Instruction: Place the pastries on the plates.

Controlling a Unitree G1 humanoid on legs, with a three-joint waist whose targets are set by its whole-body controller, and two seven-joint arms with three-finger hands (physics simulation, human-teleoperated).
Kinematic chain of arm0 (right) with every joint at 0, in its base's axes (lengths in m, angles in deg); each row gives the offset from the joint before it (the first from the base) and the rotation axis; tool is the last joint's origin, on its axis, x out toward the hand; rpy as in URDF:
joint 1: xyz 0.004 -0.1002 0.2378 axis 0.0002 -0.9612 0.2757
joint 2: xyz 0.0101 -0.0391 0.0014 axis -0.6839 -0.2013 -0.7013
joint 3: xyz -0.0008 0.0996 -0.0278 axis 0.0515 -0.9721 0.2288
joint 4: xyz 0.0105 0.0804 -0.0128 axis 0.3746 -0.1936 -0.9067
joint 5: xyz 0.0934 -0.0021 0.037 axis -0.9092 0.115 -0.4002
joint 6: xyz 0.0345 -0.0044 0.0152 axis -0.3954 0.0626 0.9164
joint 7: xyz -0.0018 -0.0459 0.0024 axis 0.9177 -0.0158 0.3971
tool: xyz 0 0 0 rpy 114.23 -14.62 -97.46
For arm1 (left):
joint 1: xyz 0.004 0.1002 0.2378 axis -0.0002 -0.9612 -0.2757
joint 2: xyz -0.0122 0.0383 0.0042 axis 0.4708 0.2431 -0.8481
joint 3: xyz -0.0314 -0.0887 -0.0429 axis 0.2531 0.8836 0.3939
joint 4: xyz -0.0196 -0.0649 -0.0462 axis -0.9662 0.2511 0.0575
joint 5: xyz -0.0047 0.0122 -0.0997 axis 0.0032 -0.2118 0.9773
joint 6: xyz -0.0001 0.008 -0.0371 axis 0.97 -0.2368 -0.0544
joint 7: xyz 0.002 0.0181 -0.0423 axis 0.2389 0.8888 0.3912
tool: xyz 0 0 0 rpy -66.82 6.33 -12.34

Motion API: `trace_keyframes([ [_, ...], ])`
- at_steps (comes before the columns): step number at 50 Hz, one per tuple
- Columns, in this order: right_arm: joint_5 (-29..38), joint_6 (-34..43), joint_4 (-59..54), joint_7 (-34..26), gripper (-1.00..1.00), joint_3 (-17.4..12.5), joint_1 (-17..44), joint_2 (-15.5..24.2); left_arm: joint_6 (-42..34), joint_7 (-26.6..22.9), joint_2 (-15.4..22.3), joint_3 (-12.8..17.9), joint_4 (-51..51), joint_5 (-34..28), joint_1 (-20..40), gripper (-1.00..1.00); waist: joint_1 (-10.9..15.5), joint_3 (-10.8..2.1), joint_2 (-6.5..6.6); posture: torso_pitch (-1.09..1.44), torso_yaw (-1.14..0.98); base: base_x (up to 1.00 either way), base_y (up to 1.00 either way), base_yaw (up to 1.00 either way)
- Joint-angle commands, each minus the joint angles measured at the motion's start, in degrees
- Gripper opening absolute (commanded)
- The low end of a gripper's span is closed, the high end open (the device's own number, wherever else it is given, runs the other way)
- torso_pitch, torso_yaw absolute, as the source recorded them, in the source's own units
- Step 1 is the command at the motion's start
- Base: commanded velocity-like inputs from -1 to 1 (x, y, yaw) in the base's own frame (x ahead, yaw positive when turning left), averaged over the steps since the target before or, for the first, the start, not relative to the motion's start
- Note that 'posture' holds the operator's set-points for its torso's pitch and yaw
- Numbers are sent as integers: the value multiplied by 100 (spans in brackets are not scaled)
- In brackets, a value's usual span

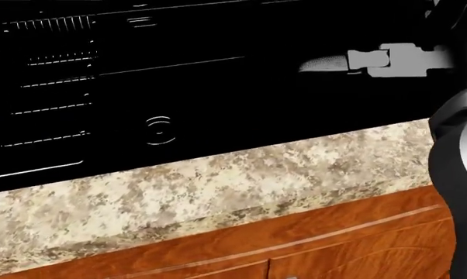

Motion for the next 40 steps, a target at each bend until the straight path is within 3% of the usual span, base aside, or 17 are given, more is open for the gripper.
trace_keyframes([
  [1, 32, -124, 45, 103, 100, -64, 110, 43, 114, -9, 20, -19, -116, 8, 138, 100, -30, -91, -72, 0, 0, 0, -39, 0],
  [2, 42, -95, 24, 138, 100, -51, 133, 44, 96, -9, 26, -13, -129, 11, 148, 100, -74, -109, -342, 0, 0, 0, -37, 0],
  [3, 35, -83, 19, 155, 100, -53, 138, 40, 86, 5, 27, -1, -144, 16, 158, 100, -115, -331, -700, 0, 0, 0, -36, 0],
  [4, 29, -63, 26, 171, 100, -56, 136, 40, 42, 11, 40, 17, -192, 29, 161, 100, -73, -102, -453, 0, 0, 0, -36, 0],
  [5, 25, -57, 35, 185, 100, -59, 133, 40, 36, 15, 49, 10, -197, 25, 154, 100, -151, -40, -462, 0, 0, -9, -48, 0],
  [7, 23, -60, 40, 199, 100, -55, 135, 48, 53, 29, 35, -8, -181, 26, 140, 100, -107, -157, -303, 0, 0, -12, -52, 0],
  [12, 52, -148, -19, 180, 100, -17, 101, 46, 83, 35, 36, -28, -136, -6, 142, 100, 7, -35, 36, 0, 0, -12, -52, 0],
  [15, 61, -147, -20, 178, 100, -13, 105, 35, 64, 36, 47, -23, -161, -42, 129, 100, 30, -51, 262, 0, 0, -12, -51, 0],
  [16, 55, -131, -10, 175, 100, -23, 103, 35, 53, 32, 40, -11, -177, -33, 130, 100, 32, -106, 420, 0, 0, -12, -52, 0],
  [22, 61, -145, -27, 168, 100, -24, 121, 31, 19, 8, 72, -6, -206, -82, 127, 100, 78, -251, 325, 0, 0, -12, -52, 0],
  [27, 81, -113, -30, 162, 100, 4, 158, 30, 0, 1, 85, -13, -202, -110, 161, 100, -35, -199, 80, 0, 0, -27, -53, 0],
  [29, 82, -106, -30, 158, 100, -7, 173, 29, 2, 5, 77, -5, -214, -116, 150, 100, -65, -204, -245, 0, 0, -41, -54, 0],
  [30, 88, -117, -19, 154, 100, -9, 165, 36, -2, -7, 75, -7, -223, -113, 146, 100, -89, -247, -586, 0, 0, -41, -55, 0],
  [31, 83, -118, -10, 149, 100, 2, 159, 27, -2, -7, 78, -12, -214, -126, 146, 100, -97, -226, -360, 0, 0, -30, -55, 0],
  [35, 79, -202, 41, 99, 100, -3, 113, 29, 31, -5, 63, -9, -177, -150, 129, 100, 45, -67, -200, 0, 0, -2, -54, 0],
  [38, 93, -223, 52, 76, 100, -3, 106, 34, 29, -10, 47, -23, -178, -178, 128, 100, 122, 144, 123, 0, 0, 8, -73, 0],
  [40, 99, -224, 53, 69, 100, -12, 82, 34, 4, -36, 52, -32, -223, -203, 94, 100, 152, 86, 404, 0, 0, 10, -72, 0],
])
